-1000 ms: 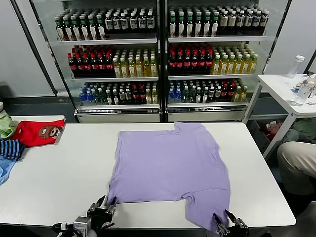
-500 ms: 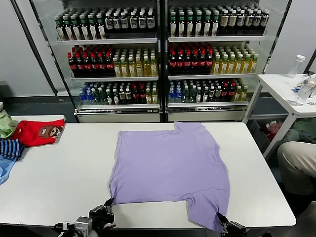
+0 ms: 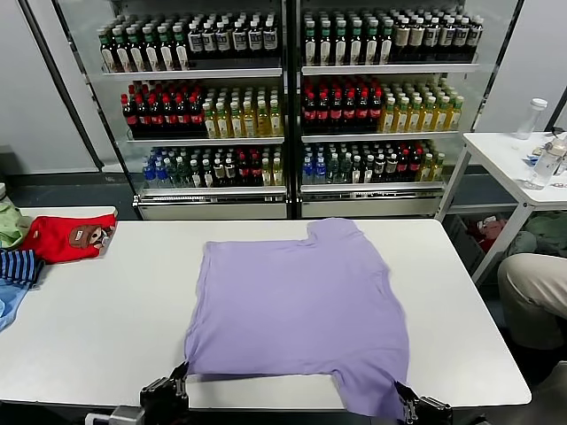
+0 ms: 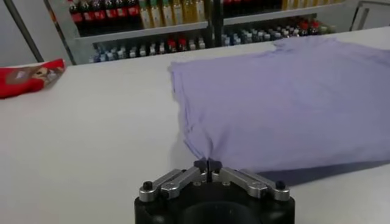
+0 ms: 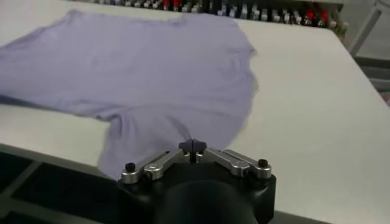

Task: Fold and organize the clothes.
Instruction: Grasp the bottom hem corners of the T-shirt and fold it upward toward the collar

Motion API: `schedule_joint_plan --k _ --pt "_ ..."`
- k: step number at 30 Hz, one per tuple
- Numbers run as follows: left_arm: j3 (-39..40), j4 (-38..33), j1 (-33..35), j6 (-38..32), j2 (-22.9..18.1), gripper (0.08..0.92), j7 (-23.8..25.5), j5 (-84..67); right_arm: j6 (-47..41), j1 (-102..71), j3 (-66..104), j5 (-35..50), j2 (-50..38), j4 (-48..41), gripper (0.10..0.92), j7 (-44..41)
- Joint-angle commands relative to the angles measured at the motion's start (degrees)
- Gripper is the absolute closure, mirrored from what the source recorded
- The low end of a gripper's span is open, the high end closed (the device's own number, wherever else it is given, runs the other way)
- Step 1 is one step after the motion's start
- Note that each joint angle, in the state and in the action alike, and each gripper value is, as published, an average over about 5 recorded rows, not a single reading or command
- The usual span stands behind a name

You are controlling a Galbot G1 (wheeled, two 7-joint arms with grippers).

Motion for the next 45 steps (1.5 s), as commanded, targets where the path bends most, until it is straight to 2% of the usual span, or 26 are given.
schedule_joint_plan --k 1,9,16,25,35,40,45 --pt "-5.67 -3.79 3.11 -0.5 1.35 0.914 -0.76 -1.38 0.09 1.43 0.99 -0.21 -0.37 4.1 0.91 -0.11" --pt "-0.17 7.18 -16.44 -3.36 -0.91 0.914 6.32 -1.86 -3.01 23.42 -7.97 -2.18 0.4 -5.45 0.91 2.16" --pt "4.57 17.1 -26.67 -3.65 -4.79 0.914 7.15 1.25 -4.1 34.68 -16.35 -5.82 2.19 -14.2 0.91 3.32" --pt "5.16 22.73 -31.36 -3.69 -4.66 0.914 9.04 1.57 -5.14 44.77 -21.76 -6.05 4.23 -21.06 0.91 3.61" --pt "5.78 28.07 -34.24 -3.75 -5.02 0.909 10.63 4.09 -5.75 46.86 -25.02 -7.0 6.06 -26.08 0.91 3.56" --pt "6.96 30.28 -35.22 -3.81 -5.87 0.812 10.94 7.96 -5.71 48.72 -26.1 -8.56 8.37 -30.87 0.885 4.88" --pt "5.49 27.58 -32.22 -3.68 -4.9 0.665 10.59 8.13 -5.36 48.15 -24.34 -8.65 8.24 -29.65 0.75 5.12"
